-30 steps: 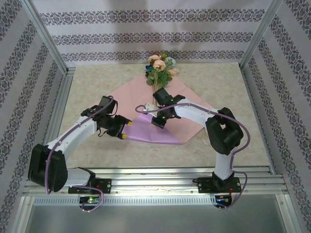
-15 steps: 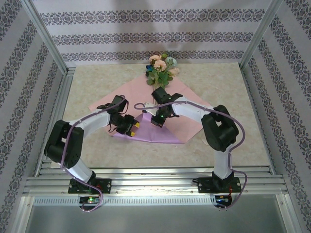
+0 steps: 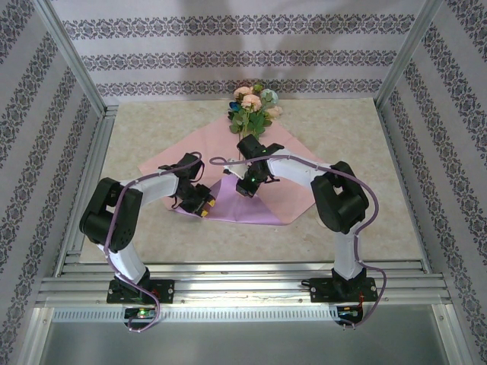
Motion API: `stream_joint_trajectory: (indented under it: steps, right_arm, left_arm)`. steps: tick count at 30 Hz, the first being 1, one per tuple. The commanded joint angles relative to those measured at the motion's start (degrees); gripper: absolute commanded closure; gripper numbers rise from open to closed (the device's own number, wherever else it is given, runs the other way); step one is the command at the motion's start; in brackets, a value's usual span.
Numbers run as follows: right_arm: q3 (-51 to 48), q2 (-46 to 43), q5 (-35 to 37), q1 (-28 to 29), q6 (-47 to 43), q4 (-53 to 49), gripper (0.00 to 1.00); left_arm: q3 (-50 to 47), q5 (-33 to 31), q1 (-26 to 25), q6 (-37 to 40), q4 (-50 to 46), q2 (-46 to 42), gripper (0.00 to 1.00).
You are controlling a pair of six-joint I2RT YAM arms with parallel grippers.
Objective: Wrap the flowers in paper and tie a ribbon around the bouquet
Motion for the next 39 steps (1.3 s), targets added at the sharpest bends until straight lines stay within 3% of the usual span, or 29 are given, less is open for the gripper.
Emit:
stream_joint_trajectory:
  steps: [1,3,6,10,12,14,17,20,24,30,39]
  right_arm:
    - [1.9,-3.4,4.1,-0.9,4.9,-1.4,0.6]
    - [0.6,-7.1,7.4,-1.4,9.6,-1.9,0.49]
    - [-4.8,-15.5,10.1,-3.6,21.2,-1.7,0.45]
    - [-16.0,-28.7,12.4,-5.1,43.0,0.0,0.46]
    - [-21.8,-34.3,10.4,-4.7,54.7,0.8,0.53]
    - [-28.3,-39.5,7.3,-3.1,69.0,4.3,0.54]
    - [-37.1,-43.3,3.0,0.0,85.7,13.5,0.53]
    - [-41.6,-43.9,2.7,2.6,95.7,20.3,0.5]
    - [-48.1,-42.8,1.9,2.9,103.1,28.2,0.49]
    - [-51.7,-40.8,1.8,2.2,103.6,30.2,0.48]
    - [-57.9,-41.9,4.3,2.3,105.9,35.9,0.47]
  left_arm:
    - [-3.9,-3.3,-0.5,0.9,-0.5,1.8,0.68]
    - [-4.4,-3.5,-0.5,0.5,-0.3,1.7,0.69]
    - [-4.7,-3.6,-0.5,0.2,-0.3,1.9,0.69]
    - [-4.9,-3.7,-0.5,-0.1,-0.2,1.9,0.7]
    - [-5.1,-3.6,-0.4,-0.4,0.0,2.0,0.7]
    - [-5.7,-3.4,-0.4,-0.8,0.5,1.9,0.7]
    - [-6.1,-3.3,-0.4,-1.2,0.7,2.0,0.71]
    - [-6.9,-3.3,-0.4,-1.6,1.1,1.9,0.71]
    - [-7.6,-3.7,-0.1,-2.2,1.0,1.3,0.71]
    - [-11.4,-3.6,0.8,-5.8,3.1,-0.5,0.72]
    - [-20.3,-3.0,0.9,-17.0,9.4,-4.0,0.77]
